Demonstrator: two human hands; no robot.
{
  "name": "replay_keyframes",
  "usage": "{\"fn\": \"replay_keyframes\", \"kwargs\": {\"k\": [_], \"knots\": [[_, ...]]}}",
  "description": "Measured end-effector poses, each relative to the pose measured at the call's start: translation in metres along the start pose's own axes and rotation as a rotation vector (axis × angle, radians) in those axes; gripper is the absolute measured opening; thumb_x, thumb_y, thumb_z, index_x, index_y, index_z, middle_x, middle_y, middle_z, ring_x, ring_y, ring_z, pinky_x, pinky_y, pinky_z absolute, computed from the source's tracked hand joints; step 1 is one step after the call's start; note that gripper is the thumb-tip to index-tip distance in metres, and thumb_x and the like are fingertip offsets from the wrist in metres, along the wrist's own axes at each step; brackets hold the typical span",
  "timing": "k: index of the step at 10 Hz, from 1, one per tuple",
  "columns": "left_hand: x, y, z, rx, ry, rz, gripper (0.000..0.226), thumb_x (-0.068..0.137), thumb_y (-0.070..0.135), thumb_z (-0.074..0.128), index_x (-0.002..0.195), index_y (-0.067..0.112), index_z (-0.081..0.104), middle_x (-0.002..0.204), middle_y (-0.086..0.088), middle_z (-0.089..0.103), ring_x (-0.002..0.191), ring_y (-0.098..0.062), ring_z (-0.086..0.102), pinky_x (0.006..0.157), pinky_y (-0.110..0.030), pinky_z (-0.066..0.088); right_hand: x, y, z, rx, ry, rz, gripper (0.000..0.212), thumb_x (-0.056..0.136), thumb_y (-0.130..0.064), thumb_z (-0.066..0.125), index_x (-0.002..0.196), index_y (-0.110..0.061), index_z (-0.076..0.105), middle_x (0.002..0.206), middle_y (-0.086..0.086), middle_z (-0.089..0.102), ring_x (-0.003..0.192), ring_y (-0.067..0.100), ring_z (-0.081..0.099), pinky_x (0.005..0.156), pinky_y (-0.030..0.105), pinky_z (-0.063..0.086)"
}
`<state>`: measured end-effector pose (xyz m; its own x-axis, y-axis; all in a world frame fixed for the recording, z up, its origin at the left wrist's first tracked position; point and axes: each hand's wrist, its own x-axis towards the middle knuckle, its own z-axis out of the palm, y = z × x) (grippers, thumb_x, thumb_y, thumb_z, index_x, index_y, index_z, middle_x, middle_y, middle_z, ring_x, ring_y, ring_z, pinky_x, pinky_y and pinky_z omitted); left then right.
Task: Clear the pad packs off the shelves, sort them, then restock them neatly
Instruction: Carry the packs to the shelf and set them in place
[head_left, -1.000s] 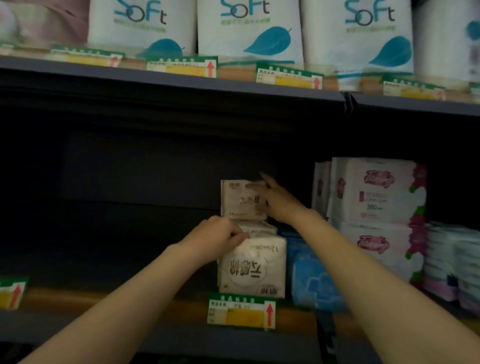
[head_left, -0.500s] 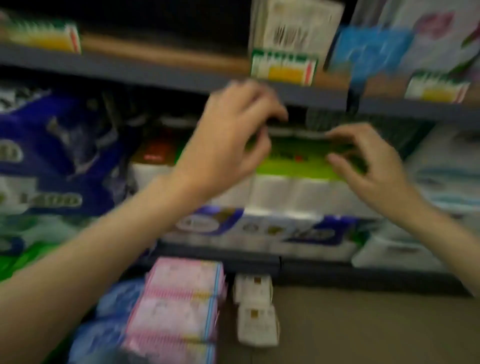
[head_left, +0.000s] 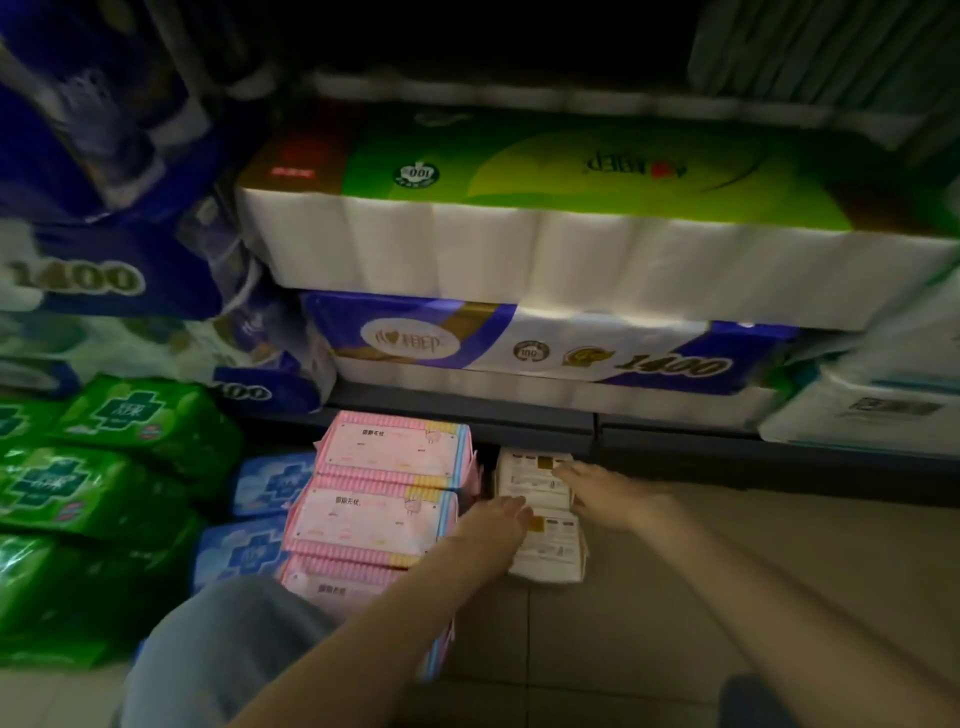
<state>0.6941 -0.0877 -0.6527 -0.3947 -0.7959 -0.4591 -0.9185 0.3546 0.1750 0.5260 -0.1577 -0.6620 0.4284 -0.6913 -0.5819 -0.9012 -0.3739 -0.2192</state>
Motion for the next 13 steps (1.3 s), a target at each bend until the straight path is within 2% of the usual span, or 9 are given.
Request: {"fn": "replay_keyframes", "kwargs": {"k": [2,4,5,6,7,8,9,11,13], "knots": [[0.029,0.008,0.029,0.038,-0.194,-0.023,0.065,0.092,0.005,0.05,0.148,0.006,0.015,0.157,-0.012,0.005,0.144,-0.029,0.012,0.116,-0.043,0.016,0.026,0.012,0.029,0.284,0.03,-0.001,0.048,0.104,-0.032,0.024,0.151,-0.025,0.014,0.158,-0.002,0.013,0.144,0.019,0.015,0.114,0.035,0.016],[0.048,0.012,0.044,-0.023,-0.241,-0.078,0.077,0.089,0.004,0.053,0.149,0.008,0.004,0.157,-0.013,-0.003,0.143,-0.032,0.009,0.11,-0.047,0.032,0.05,0.02,0.036,0.339,0.03,0.021,0.052,0.102,-0.014,0.03,0.151,-0.014,0.011,0.159,0.007,0.005,0.146,0.025,0.005,0.116,0.036,0.007],[0.053,0.014,0.049,-0.04,-0.232,-0.076,0.083,0.088,0.014,0.059,0.149,0.011,0.002,0.155,-0.016,0.002,0.139,-0.033,0.021,0.104,-0.044,0.039,0.055,0.025,0.033,0.283,-0.043,-0.008,0.056,0.099,-0.009,0.037,0.151,-0.017,0.016,0.158,0.01,0.004,0.145,0.031,0.004,0.116,0.042,0.008],[0.06,0.011,0.063,0.016,-0.215,-0.089,0.091,0.085,0.019,0.063,0.149,0.011,-0.002,0.153,-0.019,0.008,0.137,-0.034,0.024,0.11,-0.044,0.03,0.058,0.025,0.033,0.25,-0.054,-0.023,0.061,0.096,-0.013,0.047,0.15,-0.021,0.02,0.158,0.011,0.006,0.145,0.033,0.008,0.115,0.044,0.013],[0.06,0.011,0.069,0.105,-0.155,-0.08,0.084,0.083,0.021,0.066,0.146,0.009,0.013,0.146,-0.019,0.021,0.131,-0.033,0.029,0.107,-0.043,0.029,0.064,0.017,0.038,0.19,0.002,-0.021,0.059,0.094,-0.028,0.054,0.147,-0.023,0.029,0.148,0.015,0.029,0.132,0.033,0.034,0.109,0.045,0.03],[0.052,0.014,0.08,0.176,-0.137,-0.075,0.074,0.085,0.021,0.062,0.143,0.005,0.019,0.14,-0.019,0.025,0.126,-0.034,0.029,0.104,-0.043,0.029,0.063,0.009,0.047,0.151,0.11,0.003,0.054,0.094,-0.031,0.052,0.143,-0.031,0.028,0.142,0.01,0.034,0.118,0.028,0.047,0.1,0.04,0.042],[0.047,0.018,0.089,0.225,-0.14,-0.07,0.072,0.089,0.019,0.056,0.145,0.003,0.013,0.147,-0.022,0.018,0.133,-0.036,0.022,0.107,-0.046,0.026,0.05,0.017,0.048,0.063,0.096,0.097,0.075,0.085,-0.034,0.064,0.145,-0.032,0.019,0.144,0.011,0.026,0.12,0.031,0.045,0.094,0.039,0.044],[0.054,0.029,0.058,0.279,-0.154,0.035,0.067,0.085,0.026,0.062,0.14,0.005,0.029,0.144,-0.016,0.031,0.133,-0.032,0.025,0.109,-0.043,0.024,-0.003,0.041,0.02,0.066,0.101,0.231,0.078,0.071,-0.034,0.076,0.135,-0.026,0.032,0.129,0.006,0.042,0.112,0.023,0.048,0.087,0.035,0.047],[0.032,0.024,-0.046,0.092,-0.193,0.187,0.09,0.073,0.04,0.074,0.146,0.022,0.025,0.143,-0.004,0.033,0.129,-0.029,0.024,0.107,-0.044,0.027,-0.056,0.026,-0.066,-0.199,0.035,0.194,0.056,0.074,-0.04,0.071,0.12,-0.028,0.042,0.122,-0.001,0.05,0.119,0.027,0.034,0.093,0.04,0.032]]}}
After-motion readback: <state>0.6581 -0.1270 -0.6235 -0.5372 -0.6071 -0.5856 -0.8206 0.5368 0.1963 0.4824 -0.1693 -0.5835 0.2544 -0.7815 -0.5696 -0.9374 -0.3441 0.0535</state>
